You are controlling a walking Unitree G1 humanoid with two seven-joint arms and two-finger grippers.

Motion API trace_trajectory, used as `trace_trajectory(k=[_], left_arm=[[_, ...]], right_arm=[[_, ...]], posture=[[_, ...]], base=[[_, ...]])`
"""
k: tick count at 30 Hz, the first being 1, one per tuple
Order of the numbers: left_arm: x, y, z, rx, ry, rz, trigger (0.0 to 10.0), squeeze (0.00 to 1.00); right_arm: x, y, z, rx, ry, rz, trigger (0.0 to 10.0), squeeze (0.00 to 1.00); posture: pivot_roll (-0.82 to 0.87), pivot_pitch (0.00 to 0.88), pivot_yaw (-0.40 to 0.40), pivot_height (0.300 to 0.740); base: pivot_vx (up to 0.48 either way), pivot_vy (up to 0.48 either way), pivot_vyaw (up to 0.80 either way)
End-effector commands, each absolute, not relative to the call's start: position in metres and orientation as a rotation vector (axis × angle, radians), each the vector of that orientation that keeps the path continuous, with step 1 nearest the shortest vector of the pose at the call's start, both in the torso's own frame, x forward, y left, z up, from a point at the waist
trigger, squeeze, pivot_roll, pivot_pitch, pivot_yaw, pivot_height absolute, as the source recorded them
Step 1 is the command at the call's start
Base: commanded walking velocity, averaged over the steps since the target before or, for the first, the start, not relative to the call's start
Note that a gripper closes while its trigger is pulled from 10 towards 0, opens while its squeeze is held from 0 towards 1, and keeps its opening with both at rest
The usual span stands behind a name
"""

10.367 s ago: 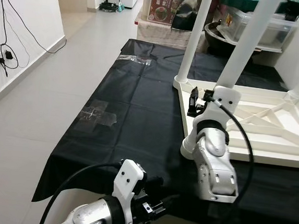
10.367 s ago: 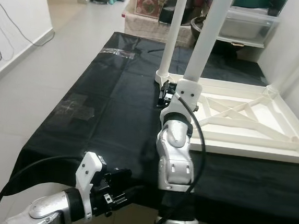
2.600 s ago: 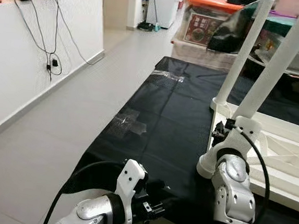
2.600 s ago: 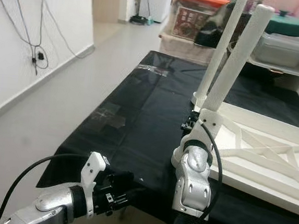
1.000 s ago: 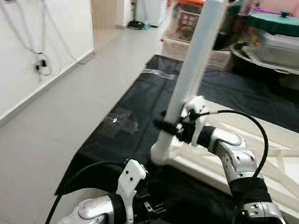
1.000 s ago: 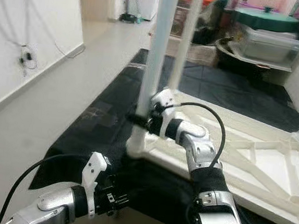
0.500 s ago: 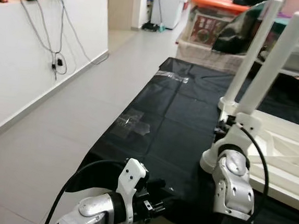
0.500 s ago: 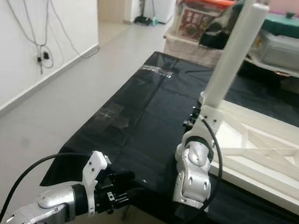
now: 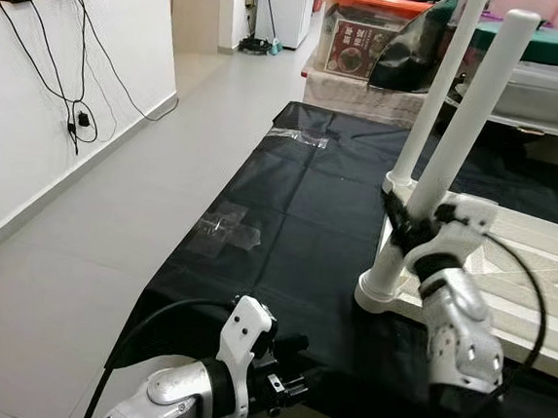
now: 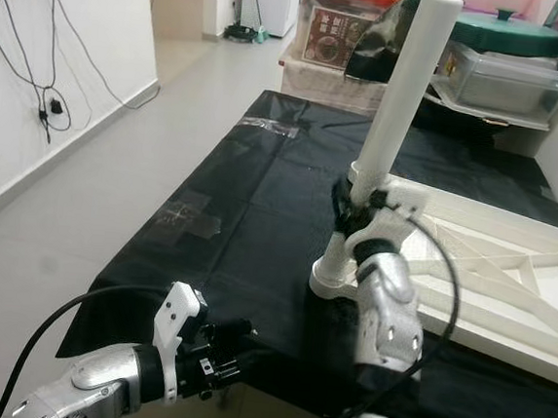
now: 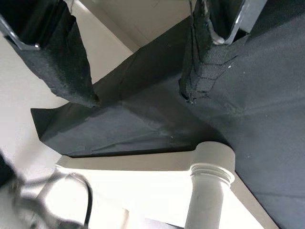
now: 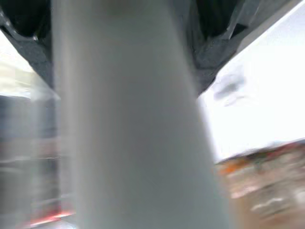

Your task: Building children table

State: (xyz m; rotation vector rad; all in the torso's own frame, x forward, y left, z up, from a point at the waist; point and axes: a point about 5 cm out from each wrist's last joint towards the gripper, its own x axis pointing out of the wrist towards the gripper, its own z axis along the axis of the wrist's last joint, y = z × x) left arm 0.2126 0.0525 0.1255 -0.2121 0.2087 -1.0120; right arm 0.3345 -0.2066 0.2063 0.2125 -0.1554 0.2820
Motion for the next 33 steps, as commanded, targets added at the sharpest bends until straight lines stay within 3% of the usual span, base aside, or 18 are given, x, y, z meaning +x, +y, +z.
trace_trajectory(k=[1, 2, 5, 8, 14, 15, 17, 20, 22, 23, 25, 26, 29, 30, 32, 33], left_arm=[[0.214, 0.052, 0.124, -0.209, 0.215, -1.01, 10.0, 0.0], [0.214, 0.052, 0.124, -0.209, 0.215, -1.01, 10.0, 0.0], [0.214, 0.052, 0.124, -0.209, 0.215, -1.011, 10.0, 0.0], [0.213, 0.052, 0.123, -0.207, 0.215, -1.008, 10.0, 0.0], [0.211, 0.053, 0.123, -0.206, 0.216, -1.003, 10.0, 0.0], [0.211, 0.054, 0.123, -0.206, 0.217, -1.003, 10.0, 0.0], [0.211, 0.054, 0.123, -0.206, 0.218, -1.004, 10.0, 0.0], [0.21, 0.054, 0.122, -0.207, 0.22, -1.005, 10.0, 0.0], [0.209, 0.053, 0.121, -0.208, 0.223, -1.006, 10.0, 0.0], [0.209, 0.053, 0.121, -0.208, 0.223, -1.006, 10.0, 0.0], [0.209, 0.053, 0.121, -0.211, 0.224, -1.007, 10.0, 0.0], [0.209, 0.053, 0.121, -0.211, 0.224, -1.007, 10.0, 0.0], [0.209, 0.053, 0.121, -0.215, 0.227, -1.016, 10.0, 0.0], [0.209, 0.053, 0.121, -0.215, 0.227, -1.016, 10.0, 0.0], [0.21, 0.052, 0.121, -0.216, 0.229, -1.026, 10.0, 0.0], [0.21, 0.052, 0.121, -0.216, 0.229, -1.026, 10.0, 0.0]], right_arm=[[0.331, -0.2, 0.21, 0.252, -0.098, 0.58, 10.0, 0.0], [0.331, -0.2, 0.21, 0.252, -0.098, 0.58, 10.0, 0.0], [0.317, -0.186, 0.208, 0.159, -0.004, 0.98, 10.0, 0.0], [0.315, -0.175, 0.204, 0.103, 0.059, 1.146, 10.0, 0.0], [0.319, -0.155, 0.195, 0.009, 0.135, 1.307, 10.0, 0.0], [0.32, -0.151, 0.193, -0.012, 0.156, 1.333, 0.0, 0.0], [0.324, -0.146, 0.191, -0.036, 0.15, 1.309, 0.0, 0.0], [0.333, -0.141, 0.189, -0.073, 0.113, 1.19, 0.0, 0.0], [0.347, -0.142, 0.189, -0.085, 0.054, 0.914, 0.0, 0.0], [0.347, -0.142, 0.189, -0.085, 0.054, 0.914, 0.0, 0.0], [0.355, -0.15, 0.19, -0.052, 0.019, 0.627, 0.0, 0.0], [0.355, -0.15, 0.19, -0.052, 0.019, 0.627, 0.0, 0.0], [0.351, -0.172, 0.188, 0.016, 0.013, 0.149, 0.0, 0.0], [0.351, -0.172, 0.188, 0.016, 0.013, 0.149, 0.0, 0.0], [0.334, -0.184, 0.183, 0.041, 0.006, -0.144, 0.0, 0.0], [0.334, -0.184, 0.183, 0.041, 0.006, -0.144, 0.0, 0.0]], posture=[[0.2, 0.016, -0.082, 0.74], [0.2, 0.016, -0.082, 0.74], [0.21, 0.011, -0.093, 0.74], [0.22, 0.01, -0.095, 0.74], [0.22, 0.002, -0.096, 0.74], [0.22, 0.002, -0.096, 0.74], [0.22, 0.0, -0.097, 0.74], [0.23, 0.0, -0.098, 0.74], [0.22, 0.0, -0.096, 0.74], [0.22, 0.0, -0.096, 0.74], [0.22, 0.0, -0.096, 0.74], [0.22, 0.0, -0.096, 0.74], [0.2, 0.0, -0.09, 0.74], [0.2, 0.0, -0.09, 0.74], [0.19, 0.0, -0.083, 0.74], [0.19, 0.0, -0.083, 0.74]], base=[[0.0, 0.0, 0.0], [0.0, 0.0, 0.0], [0.0, 0.0, 0.0], [0.0, 0.0, 0.0], [0.0, 0.0, 0.0], [0.0, 0.0, 0.0], [0.0, 0.0, 0.0], [0.0, 0.0, 0.0], [0.0, 0.0, 0.0], [0.0, 0.0, 0.0], [0.0, 0.0, 0.0], [0.0, 0.0, 0.0], [0.0, 0.0, 0.0], [0.0, 0.0, 0.0], [0.0, 0.0, 0.0], [0.0, 0.0, 0.0]])
